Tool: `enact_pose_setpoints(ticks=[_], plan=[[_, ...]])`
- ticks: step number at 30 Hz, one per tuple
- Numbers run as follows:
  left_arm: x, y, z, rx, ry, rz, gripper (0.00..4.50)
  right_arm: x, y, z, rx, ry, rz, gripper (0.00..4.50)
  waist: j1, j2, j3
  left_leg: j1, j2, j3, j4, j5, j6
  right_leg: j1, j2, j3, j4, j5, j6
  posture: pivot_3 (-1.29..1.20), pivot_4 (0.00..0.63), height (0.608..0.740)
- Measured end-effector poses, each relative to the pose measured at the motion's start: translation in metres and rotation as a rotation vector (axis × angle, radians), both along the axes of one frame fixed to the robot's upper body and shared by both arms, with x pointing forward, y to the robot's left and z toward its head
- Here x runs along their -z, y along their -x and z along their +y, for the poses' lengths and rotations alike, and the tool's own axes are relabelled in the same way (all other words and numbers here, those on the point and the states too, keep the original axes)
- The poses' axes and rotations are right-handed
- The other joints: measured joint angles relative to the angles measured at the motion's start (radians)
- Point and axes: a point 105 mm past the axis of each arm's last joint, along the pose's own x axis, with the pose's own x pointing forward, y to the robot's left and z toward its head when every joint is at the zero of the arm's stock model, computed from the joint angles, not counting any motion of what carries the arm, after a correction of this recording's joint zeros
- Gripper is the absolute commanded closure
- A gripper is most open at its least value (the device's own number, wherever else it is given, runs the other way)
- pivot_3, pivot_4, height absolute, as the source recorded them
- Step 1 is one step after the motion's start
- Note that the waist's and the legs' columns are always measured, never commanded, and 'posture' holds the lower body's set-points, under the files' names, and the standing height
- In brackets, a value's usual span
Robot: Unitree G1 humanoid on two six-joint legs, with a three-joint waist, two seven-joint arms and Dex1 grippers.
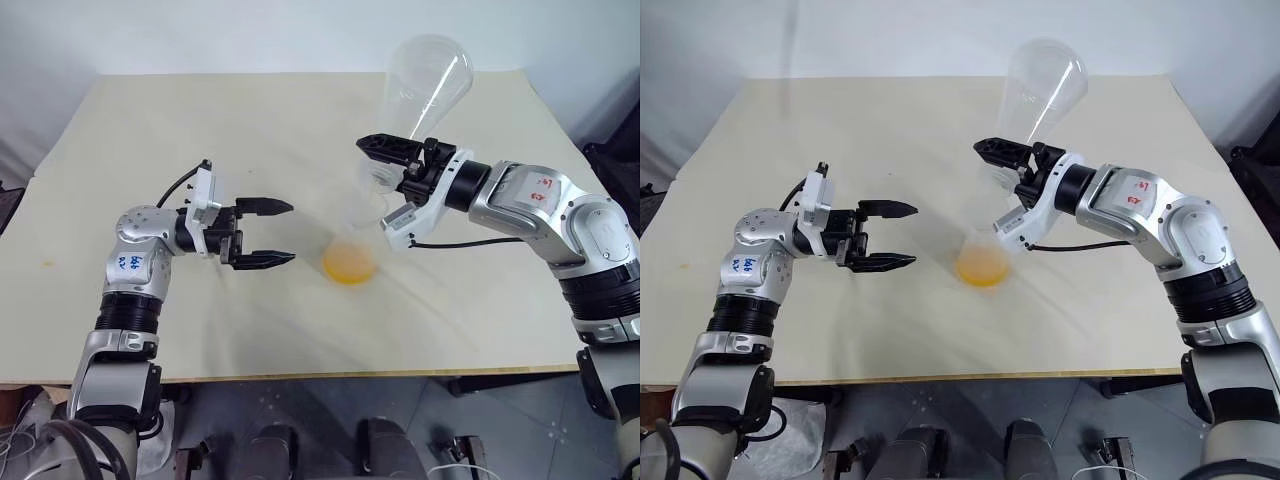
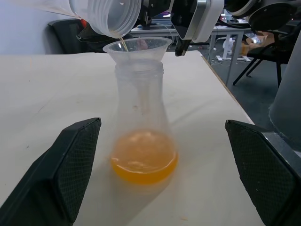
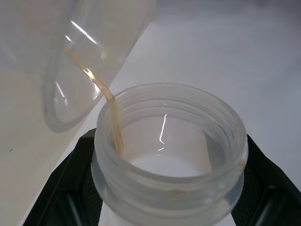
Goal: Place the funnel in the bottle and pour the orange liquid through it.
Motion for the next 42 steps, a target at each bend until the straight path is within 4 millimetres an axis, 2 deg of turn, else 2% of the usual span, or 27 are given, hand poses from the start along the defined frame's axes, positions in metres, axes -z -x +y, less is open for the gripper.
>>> enact_pose_setpoints(ticks=[17, 25, 27, 30, 31, 33, 38, 42], plan=[[0.001, -0.001, 0.0, -0.003, 0.002, 0.005, 0.0, -0.002, 0.0, 0.0, 0.0, -0.024, 0.017, 1.66, 0.0, 0.0, 0.0, 0.0, 0.0, 0.0, 0.0, 0.0, 0.0, 0.0, 0.0, 0.0, 0.0, 0.0, 0.0, 0.0, 0.15, 0.74], [0.002, -0.002, 0.0, -0.005, 0.007, 0.005, 0.0, -0.015, 0.002, 0.0, 0.025, -0.428, 0.298, 1.66, 0.001, 0.0, 0.0, 0.0, 0.0, 0.0, 0.0, 0.0, 0.0, 0.0, 0.0, 0.0, 0.0, 0.0, 0.0, 0.0, 0.15, 0.74], [0.001, -0.003, -0.001, -0.007, 0.012, 0.001, 0.0, -0.024, 0.002, -0.004, 0.035, -0.552, 0.372, 1.66, 0.002, 0.0, 0.0, 0.0, 0.001, -0.001, 0.0, 0.0, 0.0, 0.0, 0.0, 0.0, 0.001, 0.0, 0.0, 0.0, 0.15, 0.74], [-0.002, -0.006, -0.003, -0.025, 0.021, -0.01, 0.0, -0.039, 0.0, -0.017, 0.056, -0.78, 0.496, 1.66, 0.004, 0.0, 0.0, 0.0, 0.0, -0.002, 0.001, 0.0, 0.0, 0.001, 0.0, 0.0, 0.001, 0.0, 0.0, 0.0, 0.15, 0.74], [-0.004, -0.009, -0.004, -0.041, 0.026, -0.011, 0.0, -0.044, -0.003, -0.026, 0.058, -0.932, 0.595, 1.66, 0.004, 0.0, 0.0, 0.0, 0.0, -0.002, 0.001, 0.0, 0.0, 0.001, 0.0, -0.001, 0.002, 0.0, 0.0, 0.0, 0.15, 0.74], [-0.004, -0.012, -0.004, -0.06, 0.032, -0.011, 0.0, -0.046, -0.008, -0.041, 0.08, -1.094, 0.707, 1.66, 0.005, 0.0, 0.0, 0.0, 0.0, -0.003, 0.001, 0.0, 0.0, 0.001, -0.001, -0.001, 0.003, 0.0, 0.0, 0.0, 0.15, 0.74], [-0.002, -0.015, -0.006, -0.08, 0.043, -0.002, 0.0, -0.039, -0.014, -0.082, 0.124, -1.409, 0.921, 1.66, 0.004, 0.0, 0.0, 0.0, -0.001, -0.003, 0.0, 0.0, 0.0, 0.0, -0.001, -0.001, 0.003, 0.0, 0.0, 0.0, 0.15, 0.74], [-0.002, -0.015, -0.005, -0.078, 0.041, -0.001, 0.0, -0.019, -0.017, -0.121, 0.157, -1.645, 1.015, 1.66, 0.004, 0.0, 0.0, 0.0, -0.001, -0.003, 0.0, 0.0, 0.0, 0.0, -0.001, 0.0, 0.003, 0.0, 0.0, 0.0, 0.15, 0.74]])
